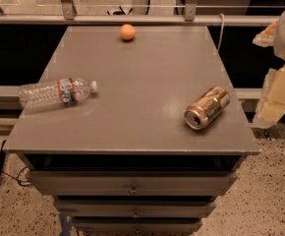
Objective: Move orange can near orange
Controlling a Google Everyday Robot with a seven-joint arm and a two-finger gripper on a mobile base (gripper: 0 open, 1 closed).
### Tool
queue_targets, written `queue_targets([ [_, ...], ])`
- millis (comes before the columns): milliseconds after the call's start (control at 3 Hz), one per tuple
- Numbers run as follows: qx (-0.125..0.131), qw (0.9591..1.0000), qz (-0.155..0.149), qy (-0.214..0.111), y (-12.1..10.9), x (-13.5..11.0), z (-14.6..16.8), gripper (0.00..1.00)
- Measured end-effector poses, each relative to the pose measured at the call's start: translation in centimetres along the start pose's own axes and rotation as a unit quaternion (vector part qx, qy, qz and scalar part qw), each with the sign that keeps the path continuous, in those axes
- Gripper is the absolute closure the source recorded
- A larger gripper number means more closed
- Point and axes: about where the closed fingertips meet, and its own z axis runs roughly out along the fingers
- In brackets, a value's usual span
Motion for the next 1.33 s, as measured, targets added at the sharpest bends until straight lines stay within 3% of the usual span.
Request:
queue_targets([
  [333, 0.005, 1.0000, -0.004, -0.003, -0.1, -0.1, -0.1, 0.00],
  [667, 0.003, 0.9988, -0.044, -0.021, -1.0, -0.8, 2.0, 0.00],
  [1000, -0.008, 0.9916, -0.116, -0.058, -2.7, -2.2, 6.0, 0.00],
  [1333, -0.032, 0.9796, -0.184, -0.074, -3.9, -2.6, 9.8, 0.00],
])
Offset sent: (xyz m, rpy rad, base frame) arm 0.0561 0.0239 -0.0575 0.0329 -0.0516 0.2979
